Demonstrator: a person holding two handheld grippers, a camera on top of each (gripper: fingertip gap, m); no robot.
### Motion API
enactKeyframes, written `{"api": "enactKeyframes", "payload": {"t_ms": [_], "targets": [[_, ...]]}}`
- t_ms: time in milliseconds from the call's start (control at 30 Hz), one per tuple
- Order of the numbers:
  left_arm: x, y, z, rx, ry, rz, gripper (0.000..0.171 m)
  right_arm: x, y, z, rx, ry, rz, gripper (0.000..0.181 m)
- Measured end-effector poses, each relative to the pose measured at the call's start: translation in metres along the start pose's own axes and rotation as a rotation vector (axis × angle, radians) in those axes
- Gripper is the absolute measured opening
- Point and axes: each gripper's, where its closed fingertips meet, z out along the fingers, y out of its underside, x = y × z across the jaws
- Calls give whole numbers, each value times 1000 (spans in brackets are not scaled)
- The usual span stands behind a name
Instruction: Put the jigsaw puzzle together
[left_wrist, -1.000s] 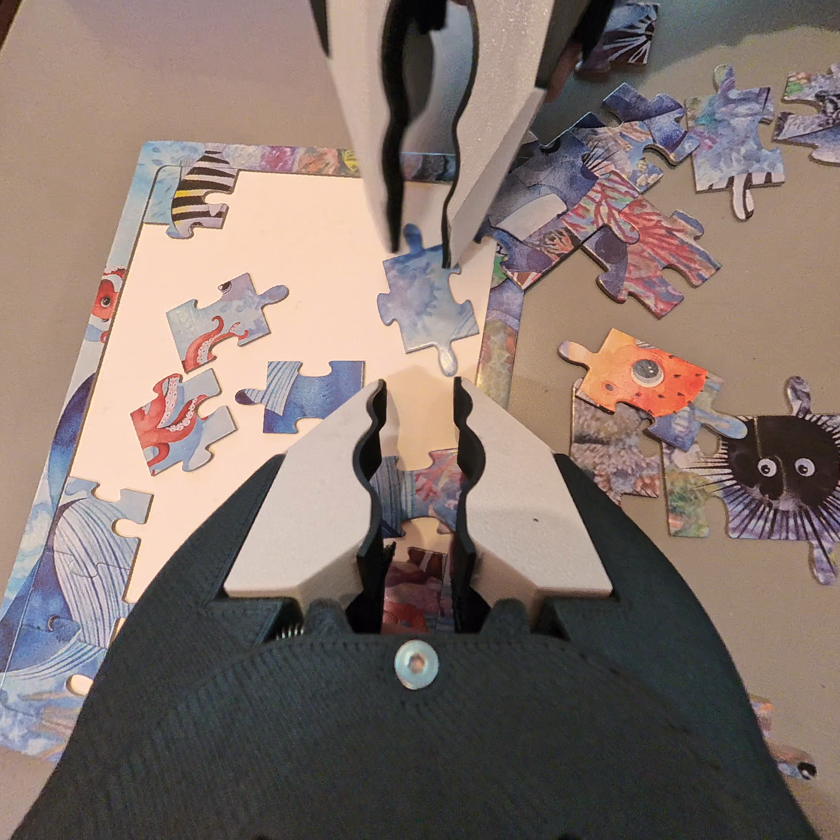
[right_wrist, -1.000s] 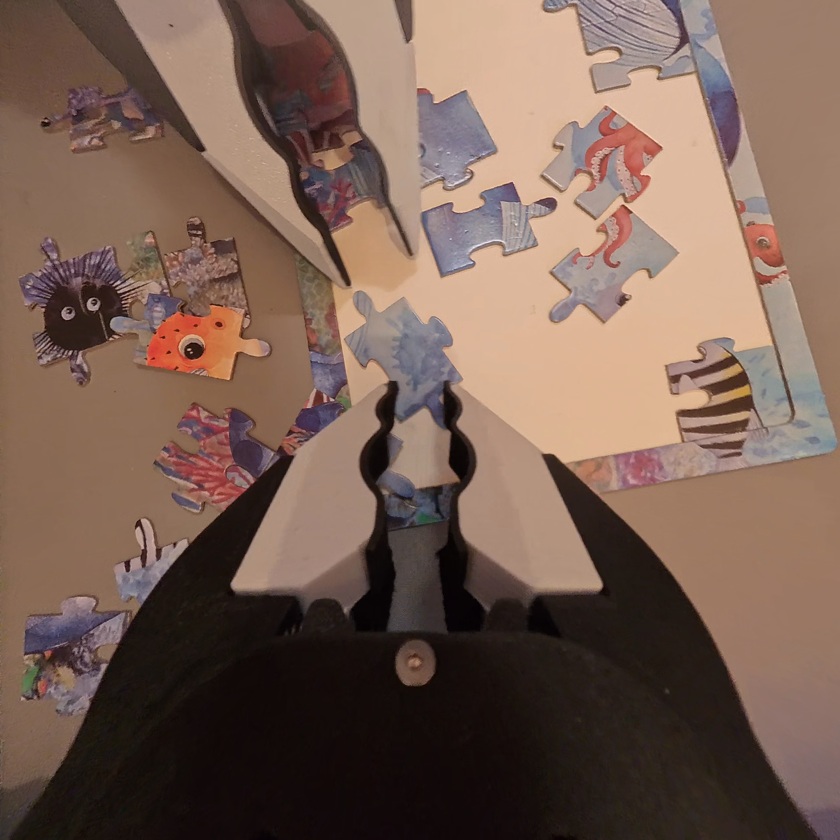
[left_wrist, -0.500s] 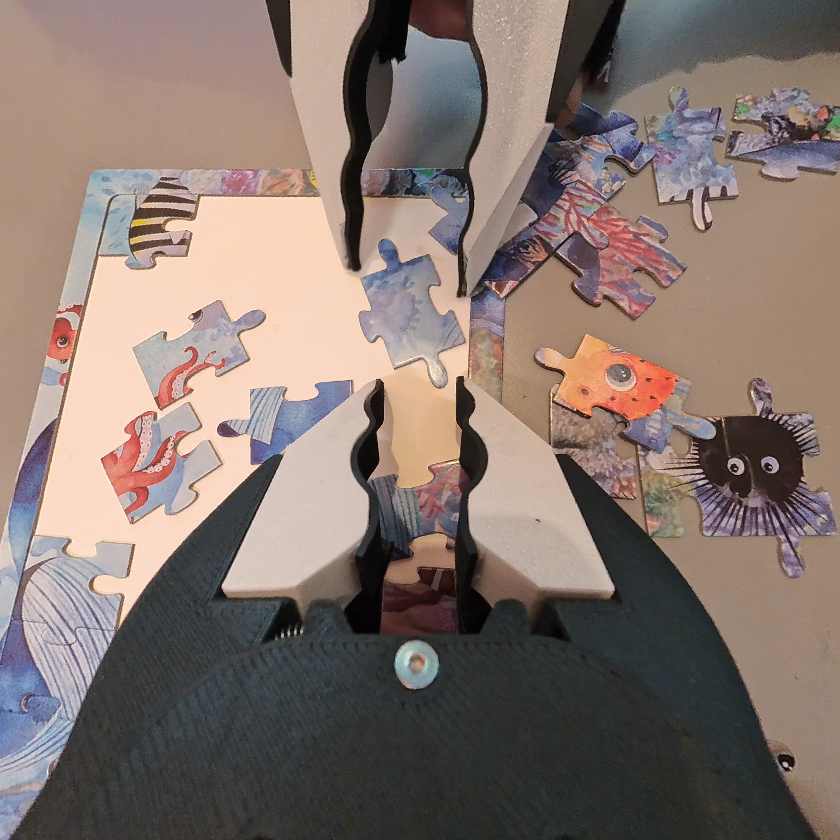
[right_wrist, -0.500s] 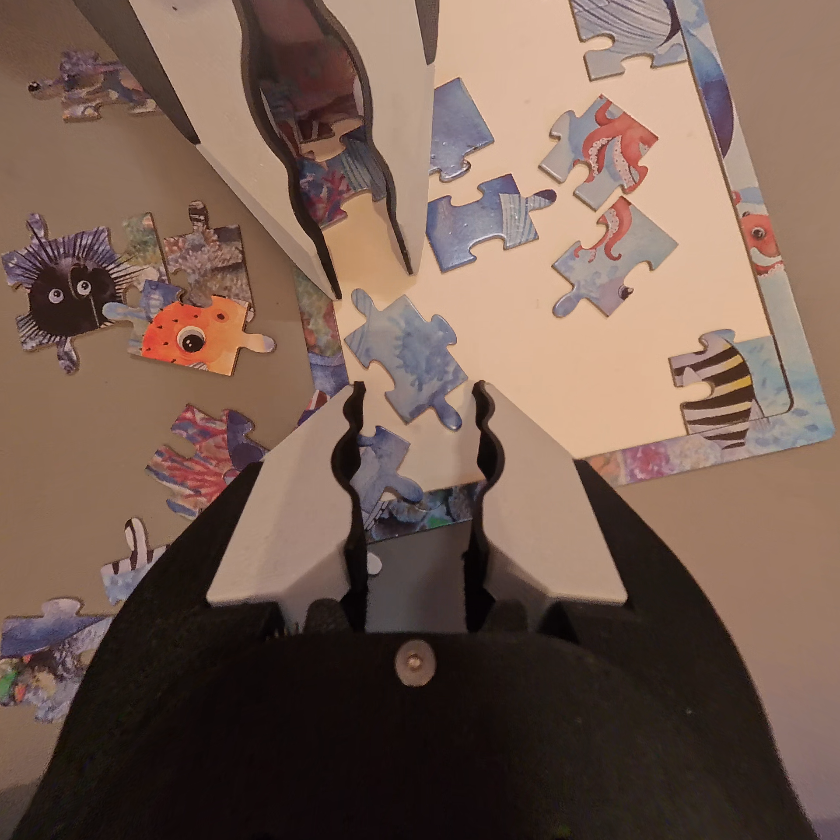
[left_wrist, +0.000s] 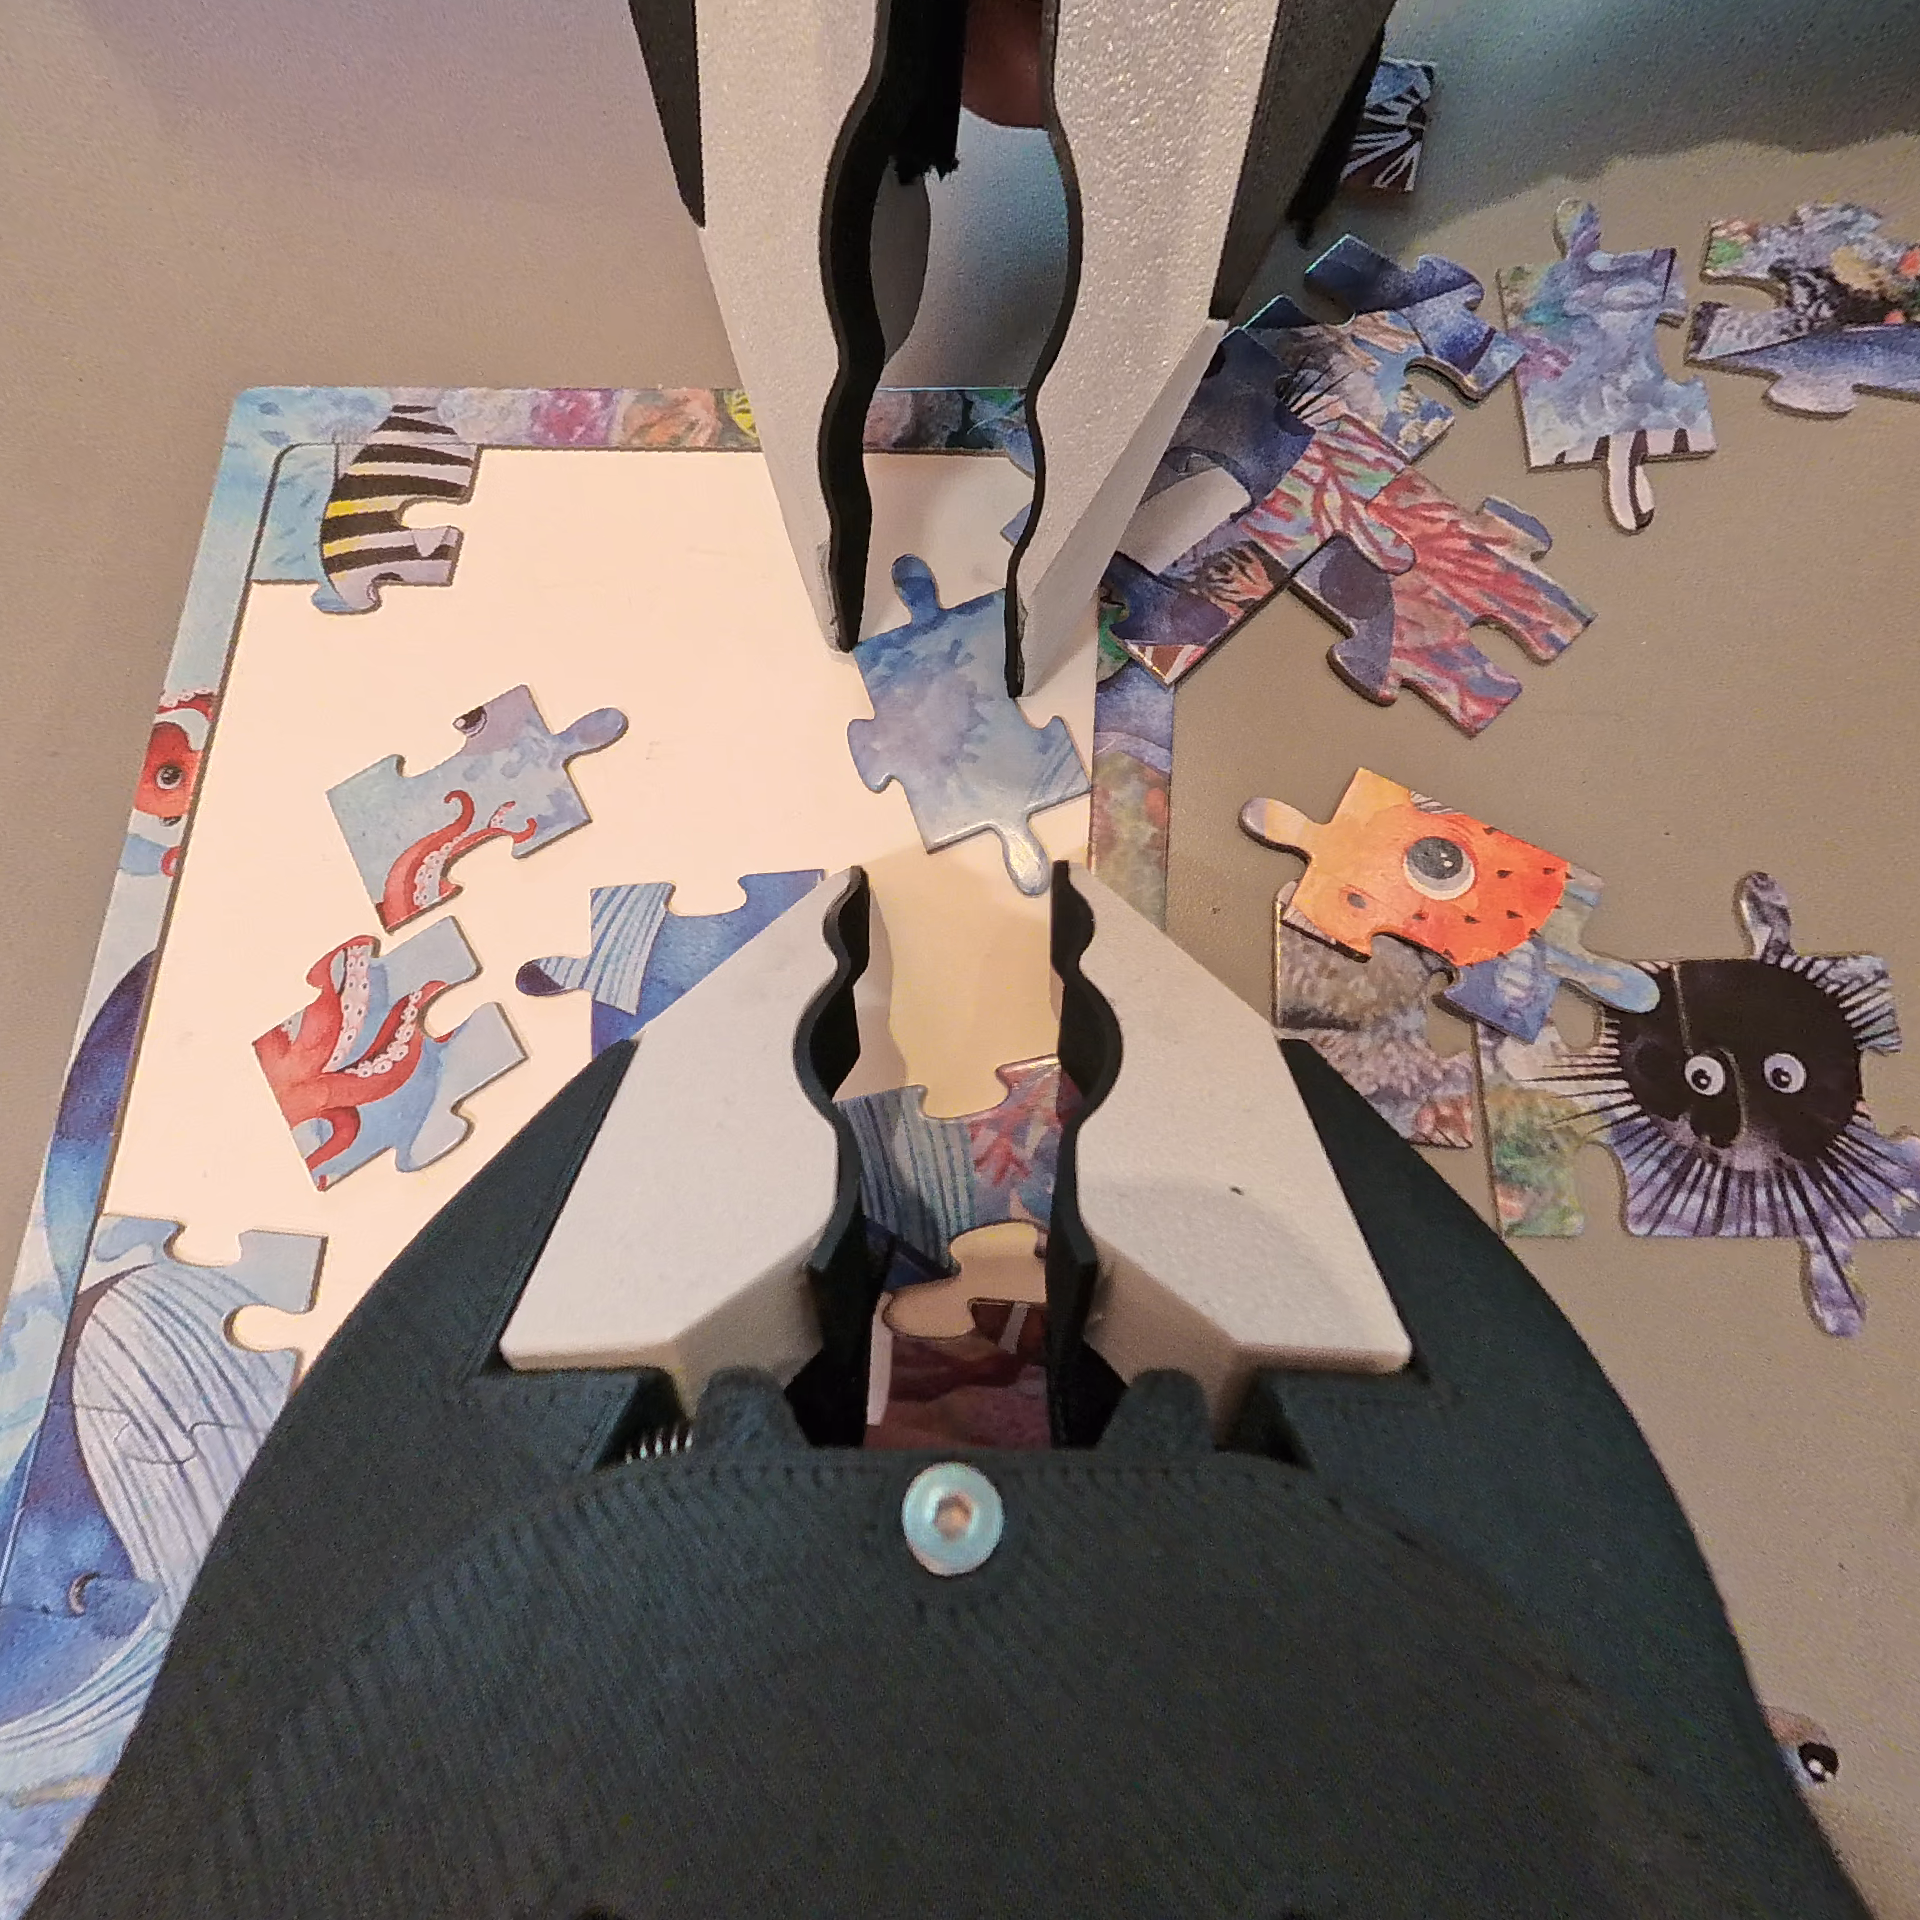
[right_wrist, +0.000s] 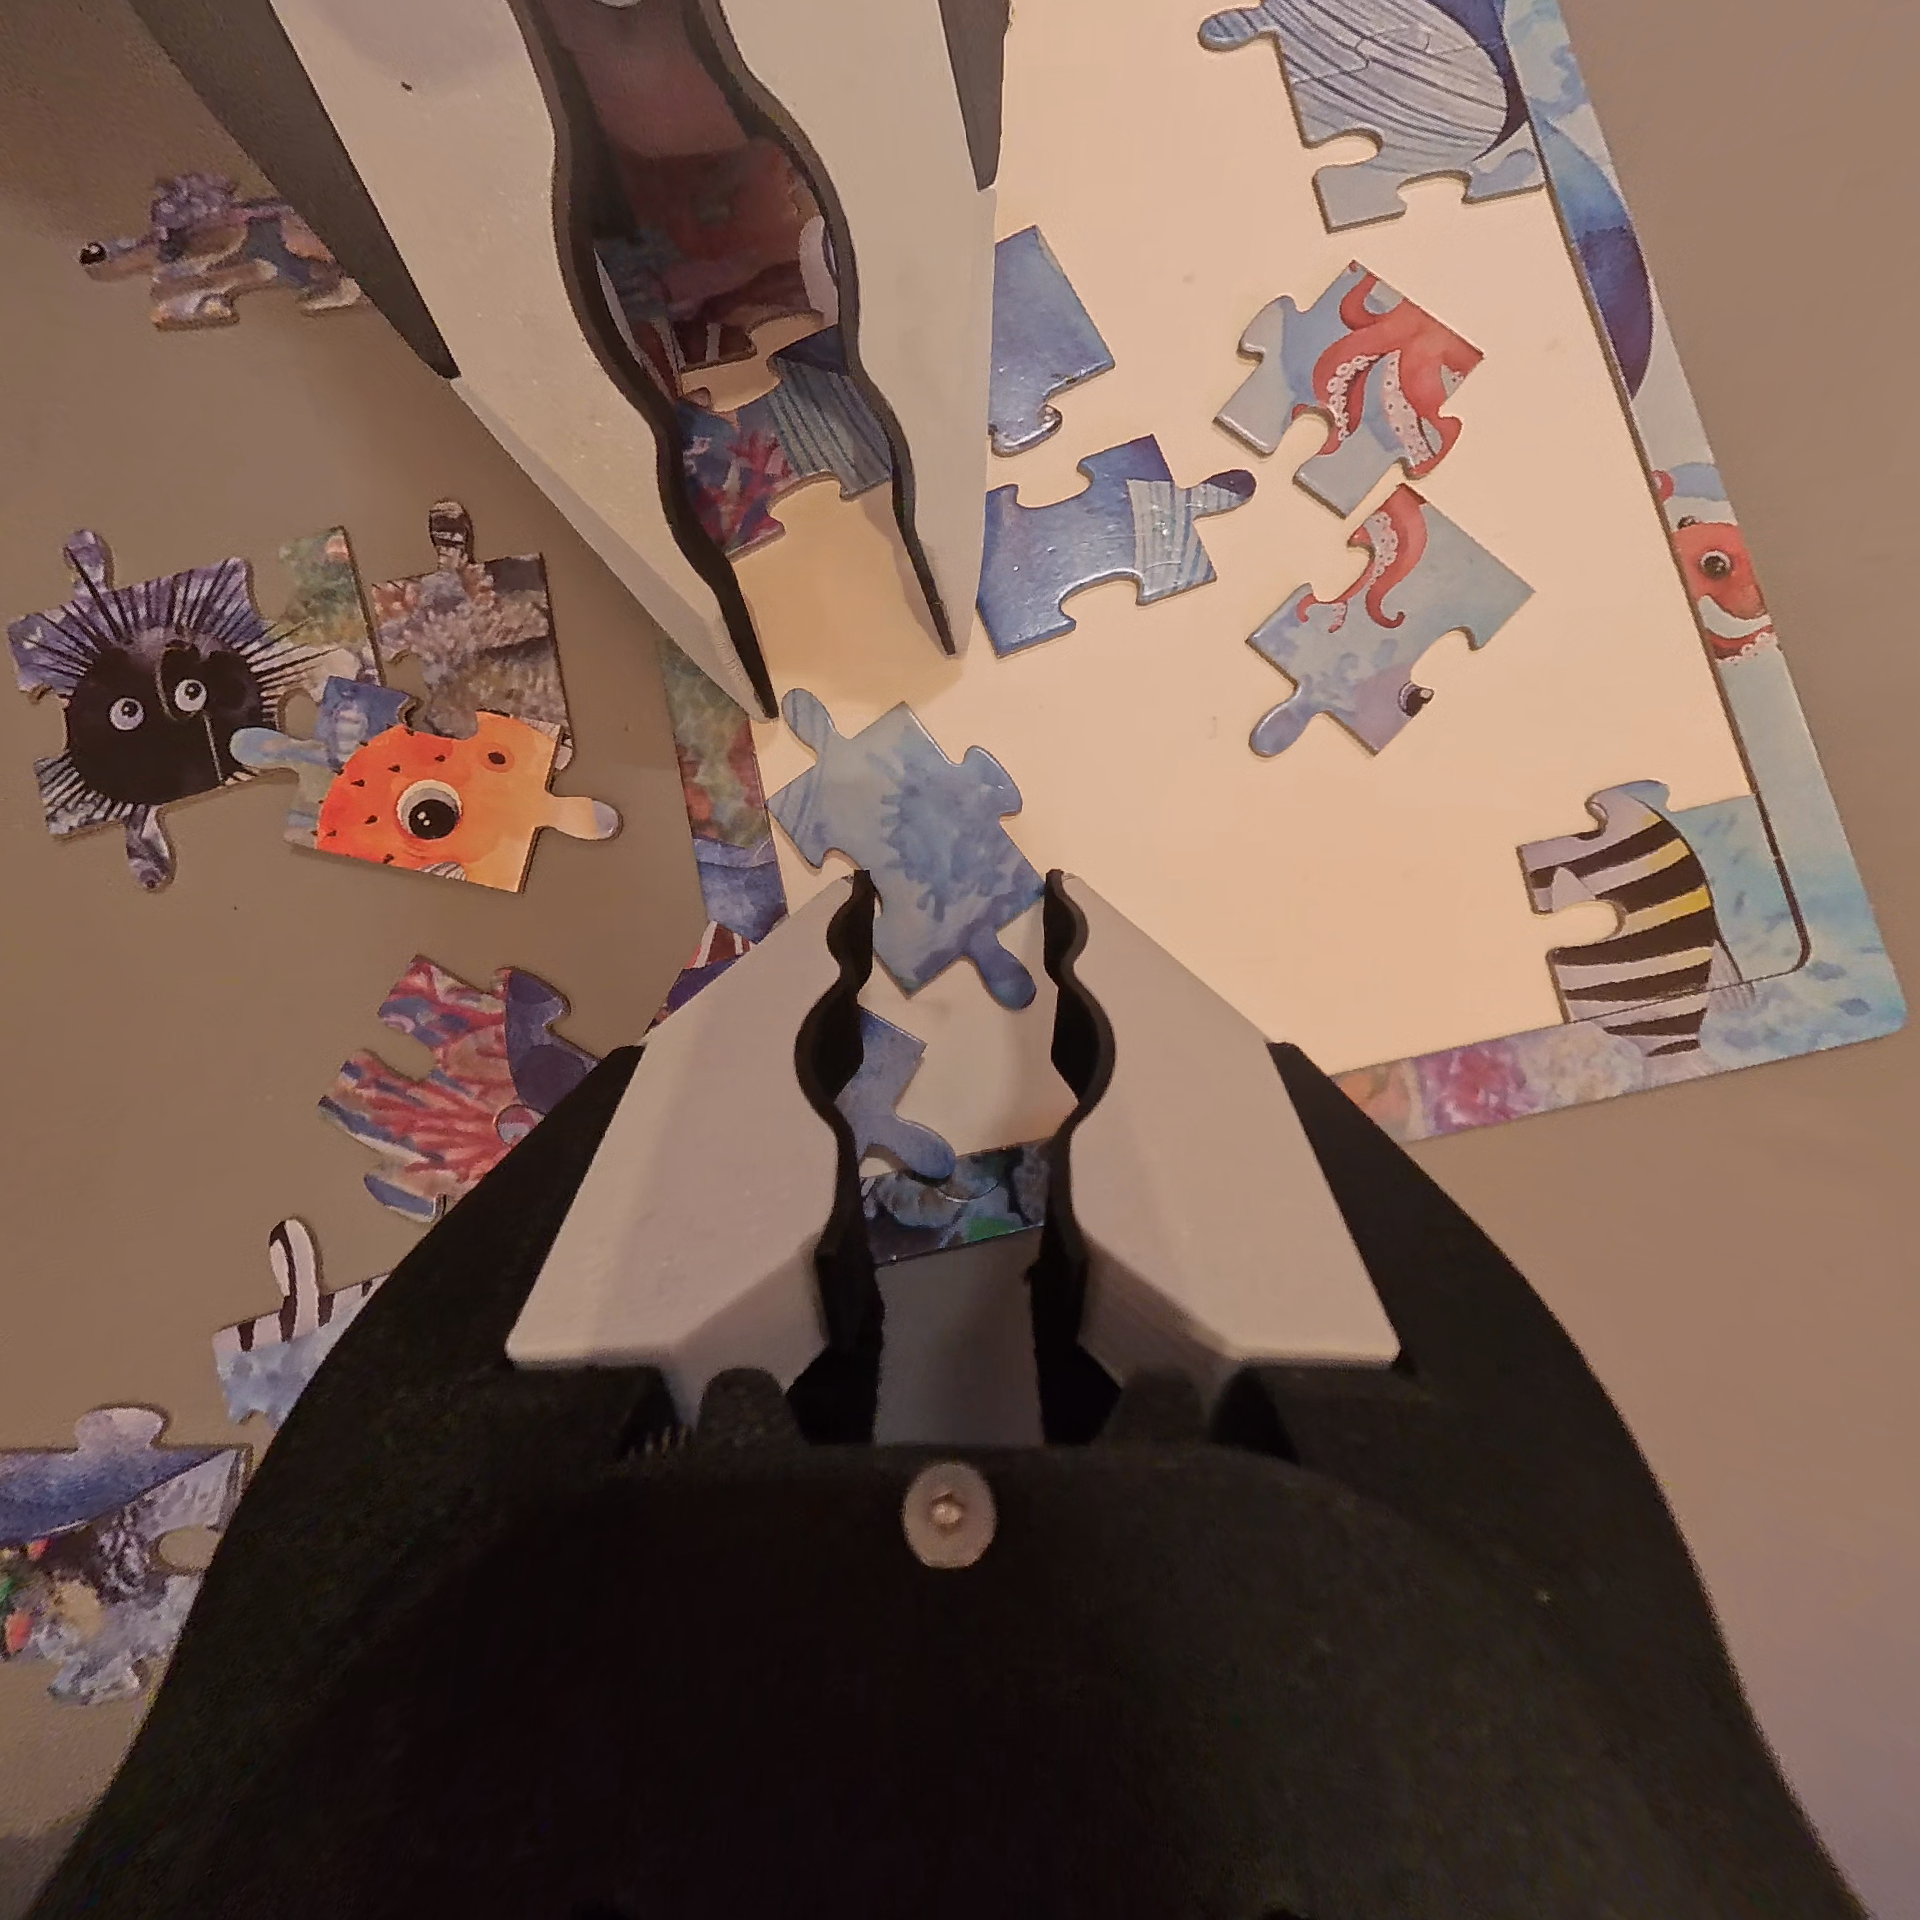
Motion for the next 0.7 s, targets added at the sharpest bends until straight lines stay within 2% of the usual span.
{"api": "enactKeyframes", "payload": {"t_ms": [333, 567, 700], "targets": [[-16, 1, -9, 15, -66, -17, 35, 8, -2, 0, 1, 50, 10, 29], [-47, 10, -29, 37, -171, -80, 36, 28, 3, -9, 2, 137, 69, 29], [-51, 17, -25, 11, -189, -89, 47, 33, 4, -15, 10, 159, 81, 29]]}}
